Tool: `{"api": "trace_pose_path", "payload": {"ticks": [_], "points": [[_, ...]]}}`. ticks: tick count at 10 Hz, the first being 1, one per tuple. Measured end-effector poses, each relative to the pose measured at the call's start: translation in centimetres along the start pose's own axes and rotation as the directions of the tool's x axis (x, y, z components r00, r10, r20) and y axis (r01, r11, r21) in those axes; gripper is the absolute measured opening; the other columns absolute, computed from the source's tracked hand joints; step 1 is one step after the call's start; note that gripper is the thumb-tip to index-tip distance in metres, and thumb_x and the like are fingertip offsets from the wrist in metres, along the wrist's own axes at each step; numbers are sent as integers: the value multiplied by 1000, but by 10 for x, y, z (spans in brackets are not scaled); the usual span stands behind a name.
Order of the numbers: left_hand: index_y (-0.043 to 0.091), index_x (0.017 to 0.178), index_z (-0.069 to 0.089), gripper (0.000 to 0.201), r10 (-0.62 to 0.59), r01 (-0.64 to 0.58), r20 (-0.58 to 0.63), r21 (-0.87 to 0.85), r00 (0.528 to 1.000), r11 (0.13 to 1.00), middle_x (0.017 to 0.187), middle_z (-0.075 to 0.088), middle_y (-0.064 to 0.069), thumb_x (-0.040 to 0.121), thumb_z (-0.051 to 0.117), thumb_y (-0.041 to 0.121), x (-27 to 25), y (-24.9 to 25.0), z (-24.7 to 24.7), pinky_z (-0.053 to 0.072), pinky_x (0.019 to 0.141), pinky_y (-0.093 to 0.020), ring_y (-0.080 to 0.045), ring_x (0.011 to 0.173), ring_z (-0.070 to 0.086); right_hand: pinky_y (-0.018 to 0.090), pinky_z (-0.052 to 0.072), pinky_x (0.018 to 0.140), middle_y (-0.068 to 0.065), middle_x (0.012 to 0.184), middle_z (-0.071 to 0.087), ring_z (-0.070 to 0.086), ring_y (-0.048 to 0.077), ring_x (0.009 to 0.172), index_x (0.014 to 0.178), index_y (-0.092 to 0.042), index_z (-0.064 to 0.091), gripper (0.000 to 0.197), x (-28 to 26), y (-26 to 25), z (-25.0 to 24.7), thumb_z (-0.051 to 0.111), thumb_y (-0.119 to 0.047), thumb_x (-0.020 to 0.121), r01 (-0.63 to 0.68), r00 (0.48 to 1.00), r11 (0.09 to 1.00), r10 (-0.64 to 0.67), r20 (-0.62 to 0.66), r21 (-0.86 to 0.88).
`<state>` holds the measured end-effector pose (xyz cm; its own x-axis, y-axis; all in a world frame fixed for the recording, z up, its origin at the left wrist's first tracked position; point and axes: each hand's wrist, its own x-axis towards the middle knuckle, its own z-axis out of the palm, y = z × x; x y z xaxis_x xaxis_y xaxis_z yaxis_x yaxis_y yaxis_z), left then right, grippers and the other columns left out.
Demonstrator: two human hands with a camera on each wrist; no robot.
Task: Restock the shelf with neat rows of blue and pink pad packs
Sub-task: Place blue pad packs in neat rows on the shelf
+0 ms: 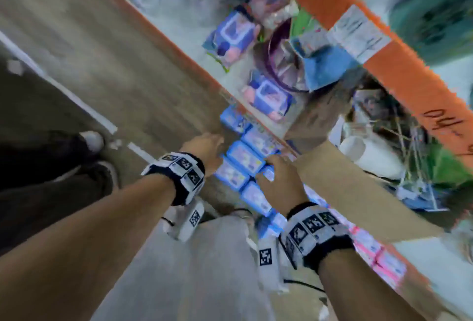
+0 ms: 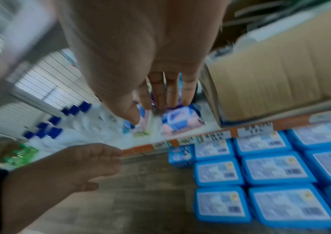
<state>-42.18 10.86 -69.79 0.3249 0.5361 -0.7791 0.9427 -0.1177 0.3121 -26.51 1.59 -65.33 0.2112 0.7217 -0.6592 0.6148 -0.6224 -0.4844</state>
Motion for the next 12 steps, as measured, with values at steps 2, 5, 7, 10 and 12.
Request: {"api": "trace_pose_path", "payload": {"ticks": [2,5,7,10,12], "points": [[15,136,38,48,-94,94,7,11,996,995,136,42,-11,91,50,28,140,-35,80,39,101,-45,-34,122,45,41,33,105,14,139,33,32,31,129,135,-9,37,58,134,83,99,62,-29,86,-101,983,981,124,139,-163],[7,136,40,43,51,-32,-111,169,992,985,139,41,-18,96,46,24,283,-52,116,35,100,-41,-35,123,45,59,29,104,10,153,2,4,34,140,144,-22,16,83,230,157,189,66,-42,82,-221,965,924,253,65,-310],[10,147,17,84,-52,62,-198,45,979,997,153,8,-22,84,61,43,319,-37,148,17,112,-53,-42,139,13,46,30,104,13,153,4,9,38,138,147,-23,5,89,232,169,206,59,-53,83,-191,979,865,205,-21,-464],[6,147,11,120,-150,142,-228,-52,962,989,152,1,-27,61,75,60,350,-44,152,13,110,-60,-47,139,8,42,36,102,14,153,-1,8,40,138,148,-22,-5,93,235,176,210,51,-59,83,-168,978,824,210,16,-540],[0,145,14,121,-171,163,-255,-52,952,985,151,7,-28,60,78,56,356,-36,151,16,110,-58,-46,138,14,39,45,92,11,153,-1,7,38,138,147,-23,-6,92,236,180,210,49,-60,84,-157,981,828,193,11,-538]]}}
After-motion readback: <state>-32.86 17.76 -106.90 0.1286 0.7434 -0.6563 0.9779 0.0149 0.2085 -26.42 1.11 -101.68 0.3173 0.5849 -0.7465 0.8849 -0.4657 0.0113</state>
